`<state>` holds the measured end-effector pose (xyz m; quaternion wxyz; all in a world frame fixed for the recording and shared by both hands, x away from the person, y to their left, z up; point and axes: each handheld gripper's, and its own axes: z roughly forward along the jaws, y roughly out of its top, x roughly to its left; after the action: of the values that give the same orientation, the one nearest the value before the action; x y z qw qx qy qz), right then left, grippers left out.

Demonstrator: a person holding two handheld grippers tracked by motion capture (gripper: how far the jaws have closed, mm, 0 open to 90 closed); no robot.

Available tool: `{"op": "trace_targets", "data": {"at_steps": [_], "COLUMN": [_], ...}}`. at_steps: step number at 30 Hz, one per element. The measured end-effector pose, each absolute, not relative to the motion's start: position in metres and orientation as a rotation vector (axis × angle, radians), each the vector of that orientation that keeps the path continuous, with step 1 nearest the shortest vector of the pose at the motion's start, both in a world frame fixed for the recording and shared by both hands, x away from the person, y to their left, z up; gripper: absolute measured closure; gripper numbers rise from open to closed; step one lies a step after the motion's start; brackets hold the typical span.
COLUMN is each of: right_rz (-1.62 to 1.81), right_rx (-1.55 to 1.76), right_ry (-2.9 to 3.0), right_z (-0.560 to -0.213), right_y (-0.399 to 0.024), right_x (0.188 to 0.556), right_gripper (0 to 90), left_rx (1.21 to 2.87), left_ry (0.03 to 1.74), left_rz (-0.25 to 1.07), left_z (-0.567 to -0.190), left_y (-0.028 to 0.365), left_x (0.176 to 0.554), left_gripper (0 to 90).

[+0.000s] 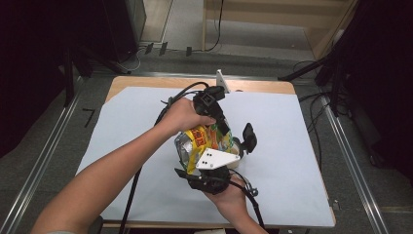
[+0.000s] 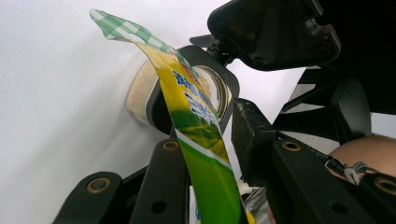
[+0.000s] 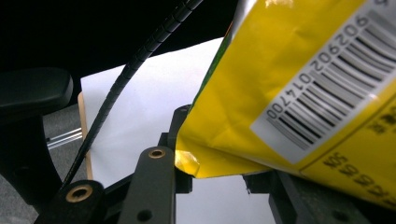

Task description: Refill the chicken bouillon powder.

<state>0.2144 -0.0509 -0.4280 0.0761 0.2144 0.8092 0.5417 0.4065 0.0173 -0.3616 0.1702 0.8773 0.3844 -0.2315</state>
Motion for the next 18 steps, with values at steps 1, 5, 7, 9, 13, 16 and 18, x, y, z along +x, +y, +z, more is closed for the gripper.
{"op": "trace_targets", "data": {"at_steps": [1,5,7,9,13,16,18], "right_rz": [1.624,1.624,1.621,1.619,1.612,1.614,1.633], "right_rx": [0.649,0.648,0.654,0.655,0.650,0.656,0.663], "right_ry": [2.430,2.428,2.428,2.429,2.426,2.429,2.432], "right_z": [-0.4280,-0.4280,-0.4278,-0.4278,-0.4289,-0.4301,-0.4308], "right_y": [-0.0507,-0.0504,-0.0502,-0.0500,-0.0494,-0.0489,-0.0490], "right_x": [0.2138,0.2135,0.2133,0.2132,0.2130,0.2123,0.2129], "right_gripper": [70.5,70.5,70.5,70.5,70.6,70.5,70.1], "left_rx": [2.493,2.492,2.491,2.493,2.499,2.514,2.516], "left_ry": [1.091,1.081,1.079,1.077,1.071,1.046,1.041], "left_rz": [-0.656,-0.650,-0.653,-0.653,-0.648,-0.650,-0.647], "left_z": [-0.3616,-0.3611,-0.3609,-0.3610,-0.3613,-0.3613,-0.3610], "left_y": [0.0172,0.0171,0.0170,0.0171,0.0167,0.0173,0.0172], "left_x": [0.4064,0.4060,0.4059,0.4059,0.4053,0.4055,0.4052], "left_gripper": [75.7,75.7,75.7,75.8,75.9,75.9,75.9]}}
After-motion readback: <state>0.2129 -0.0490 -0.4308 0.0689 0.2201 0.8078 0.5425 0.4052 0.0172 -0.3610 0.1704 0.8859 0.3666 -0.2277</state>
